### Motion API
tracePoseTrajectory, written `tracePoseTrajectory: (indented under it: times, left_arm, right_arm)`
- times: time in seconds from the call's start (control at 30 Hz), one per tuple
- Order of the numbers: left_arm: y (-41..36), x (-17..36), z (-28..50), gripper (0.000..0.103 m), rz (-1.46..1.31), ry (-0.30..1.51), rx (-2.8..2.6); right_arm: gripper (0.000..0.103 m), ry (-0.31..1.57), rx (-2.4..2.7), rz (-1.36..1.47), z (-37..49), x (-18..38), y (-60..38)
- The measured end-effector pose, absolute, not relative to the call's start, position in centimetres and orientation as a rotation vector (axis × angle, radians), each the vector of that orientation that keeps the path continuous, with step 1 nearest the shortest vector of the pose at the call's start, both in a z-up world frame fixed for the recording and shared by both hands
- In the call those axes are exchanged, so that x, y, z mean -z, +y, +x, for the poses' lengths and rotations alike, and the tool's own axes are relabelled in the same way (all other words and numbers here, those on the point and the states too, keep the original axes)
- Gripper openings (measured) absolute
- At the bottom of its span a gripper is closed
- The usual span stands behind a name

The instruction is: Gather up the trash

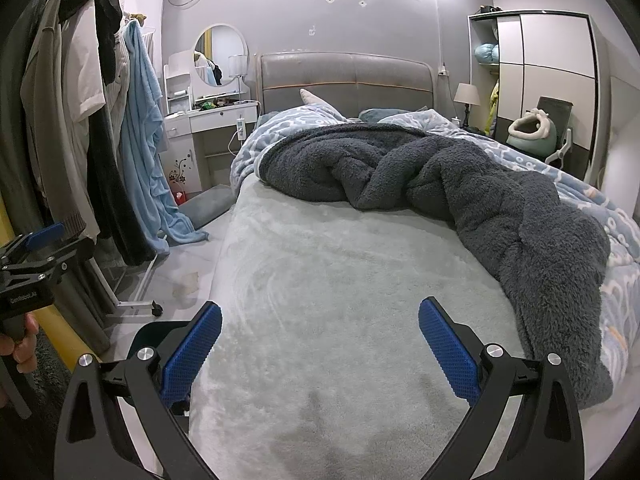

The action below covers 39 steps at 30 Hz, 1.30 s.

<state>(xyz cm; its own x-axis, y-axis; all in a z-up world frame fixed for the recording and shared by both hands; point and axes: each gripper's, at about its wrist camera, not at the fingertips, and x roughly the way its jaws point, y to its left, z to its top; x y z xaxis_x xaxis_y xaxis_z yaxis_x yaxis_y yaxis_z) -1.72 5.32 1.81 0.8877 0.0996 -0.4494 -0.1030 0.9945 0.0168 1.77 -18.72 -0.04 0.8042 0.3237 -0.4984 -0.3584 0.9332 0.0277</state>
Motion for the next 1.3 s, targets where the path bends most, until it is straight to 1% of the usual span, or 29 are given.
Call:
tracePoseTrajectory:
  times: [1.3]
  left_arm:
    - [5.53,-1.62,-1.70,0.100,-0.010,0.473,-0.107]
  right_arm:
    - [0.100,0.522,-0.367,-0.073,1.71,-0.08,-18.53]
